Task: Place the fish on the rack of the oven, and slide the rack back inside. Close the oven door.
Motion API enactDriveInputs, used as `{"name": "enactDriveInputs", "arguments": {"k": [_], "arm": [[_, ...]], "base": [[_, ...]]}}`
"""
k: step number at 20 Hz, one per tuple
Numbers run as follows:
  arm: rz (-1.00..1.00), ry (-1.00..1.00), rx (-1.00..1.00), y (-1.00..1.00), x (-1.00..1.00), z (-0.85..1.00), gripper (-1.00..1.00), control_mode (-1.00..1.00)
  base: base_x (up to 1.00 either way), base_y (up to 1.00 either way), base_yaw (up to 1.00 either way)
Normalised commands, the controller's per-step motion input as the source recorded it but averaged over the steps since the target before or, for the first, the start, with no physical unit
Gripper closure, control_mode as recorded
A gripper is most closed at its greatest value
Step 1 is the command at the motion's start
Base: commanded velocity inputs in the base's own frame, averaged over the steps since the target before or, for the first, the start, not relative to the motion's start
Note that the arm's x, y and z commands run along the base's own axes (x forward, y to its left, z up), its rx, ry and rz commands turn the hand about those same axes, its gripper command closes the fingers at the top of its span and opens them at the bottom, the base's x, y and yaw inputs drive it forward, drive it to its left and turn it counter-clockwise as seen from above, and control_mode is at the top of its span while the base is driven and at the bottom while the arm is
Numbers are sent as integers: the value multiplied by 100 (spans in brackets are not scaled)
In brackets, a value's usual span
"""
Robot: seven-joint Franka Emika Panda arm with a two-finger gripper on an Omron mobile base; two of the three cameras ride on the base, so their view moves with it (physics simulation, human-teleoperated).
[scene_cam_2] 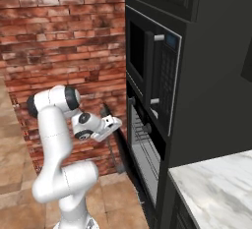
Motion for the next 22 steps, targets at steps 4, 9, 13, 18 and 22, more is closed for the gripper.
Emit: {"name": "enactDriveInputs", "arguments": {"k": [4,9,13,18,22], "arm": [[-23,-63,-67,-9,74,-58,-100,-100],[-25,-55,-62,-17,81,-59,-100,-100],[-27,-55,-64,-15,76,-55,-100,-100],[-26,-55,-66,-12,76,-51,-100,-100],[-25,-51,-61,-20,87,-57,-100,-100]], "base": [[0,0,0],[0,0,0],[0,0,0],[0,0,0],[0,0,0]]}}
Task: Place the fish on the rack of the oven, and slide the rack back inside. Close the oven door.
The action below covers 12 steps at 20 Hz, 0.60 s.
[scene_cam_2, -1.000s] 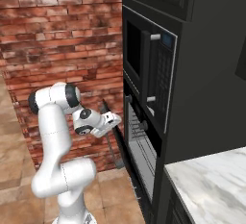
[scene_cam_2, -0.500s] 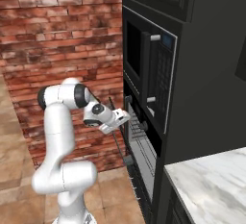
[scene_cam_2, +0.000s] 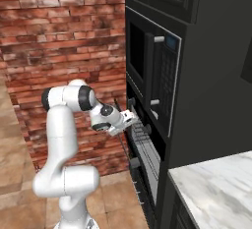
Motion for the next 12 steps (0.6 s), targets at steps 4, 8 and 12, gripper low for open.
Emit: {"name": "enactDriveInputs", "arguments": {"k": [4,8,12], "arm": [[-24,-38,-50,-36,100,-67,-100,-100],[-25,-24,-42,-47,100,-67,-100,-100],[-25,-19,-41,-48,100,-53,-100,-100]], "base": [[0,0,0],[0,0,0],[0,0,0]]}}
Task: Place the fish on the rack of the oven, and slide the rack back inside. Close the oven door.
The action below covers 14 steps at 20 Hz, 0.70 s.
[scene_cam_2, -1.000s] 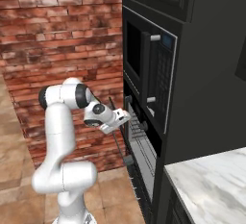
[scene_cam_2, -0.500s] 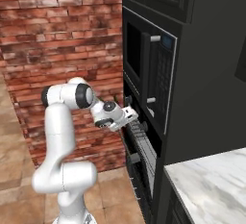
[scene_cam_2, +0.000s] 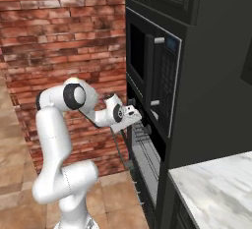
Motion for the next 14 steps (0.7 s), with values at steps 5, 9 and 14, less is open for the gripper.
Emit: {"name": "enactDriveInputs", "arguments": {"k": [5,9,14], "arm": [[-22,-26,-42,-22,82,-29,-100,-100],[-5,-34,-32,25,-11,-2,-100,-100],[-3,-61,-33,55,-47,0,-100,-100]], "base": [[0,0,0],[0,0,0],[0,0,0]]}}
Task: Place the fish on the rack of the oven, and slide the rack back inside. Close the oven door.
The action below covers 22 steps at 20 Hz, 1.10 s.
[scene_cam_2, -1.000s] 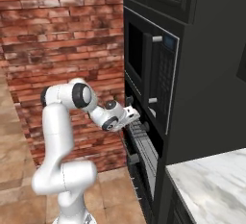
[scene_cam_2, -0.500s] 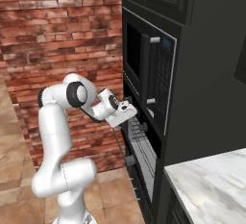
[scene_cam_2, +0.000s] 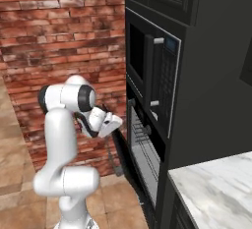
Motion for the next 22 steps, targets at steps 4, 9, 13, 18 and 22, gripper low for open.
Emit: {"name": "enactDriveInputs", "arguments": {"k": [4,9,13,18,22], "arm": [[-24,-100,-79,66,-5,-16,-100,-100],[-37,-100,-90,58,23,-29,-100,-100],[-42,-98,-94,57,21,-29,-100,-100],[-42,-96,-97,58,24,-26,-100,-100],[-44,-96,-98,65,17,-27,-100,-100]], "base": [[0,0,0],[0,0,0],[0,0,0],[0,0,0],[0,0,0]]}}
